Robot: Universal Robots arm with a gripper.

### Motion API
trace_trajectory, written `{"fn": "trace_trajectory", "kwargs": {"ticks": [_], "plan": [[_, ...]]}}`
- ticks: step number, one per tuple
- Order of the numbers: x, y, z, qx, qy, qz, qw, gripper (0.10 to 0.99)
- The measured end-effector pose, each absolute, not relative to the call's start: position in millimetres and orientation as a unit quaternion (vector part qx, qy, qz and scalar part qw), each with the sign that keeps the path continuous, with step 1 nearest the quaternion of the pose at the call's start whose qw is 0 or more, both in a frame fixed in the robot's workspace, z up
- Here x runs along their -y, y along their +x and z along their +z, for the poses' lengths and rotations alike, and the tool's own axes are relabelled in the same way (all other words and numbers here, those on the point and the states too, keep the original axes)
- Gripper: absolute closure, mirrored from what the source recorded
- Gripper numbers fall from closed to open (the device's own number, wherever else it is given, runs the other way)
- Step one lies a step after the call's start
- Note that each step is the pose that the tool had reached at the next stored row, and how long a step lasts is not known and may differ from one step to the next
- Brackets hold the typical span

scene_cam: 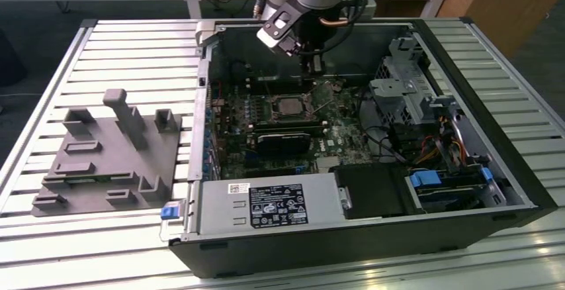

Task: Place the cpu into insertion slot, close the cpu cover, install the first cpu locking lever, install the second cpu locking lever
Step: 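Close the cpu cover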

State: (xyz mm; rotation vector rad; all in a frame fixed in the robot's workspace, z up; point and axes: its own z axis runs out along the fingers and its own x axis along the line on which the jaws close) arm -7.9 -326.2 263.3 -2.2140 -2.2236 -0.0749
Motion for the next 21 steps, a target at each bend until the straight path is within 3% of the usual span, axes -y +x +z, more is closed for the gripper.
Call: {"fn": "trace_trajectory", "kwargs": {"ticks": [21], "plan": [[326, 15, 262, 0.709, -0.705, -0.023, 0.002, 0.973]]}}
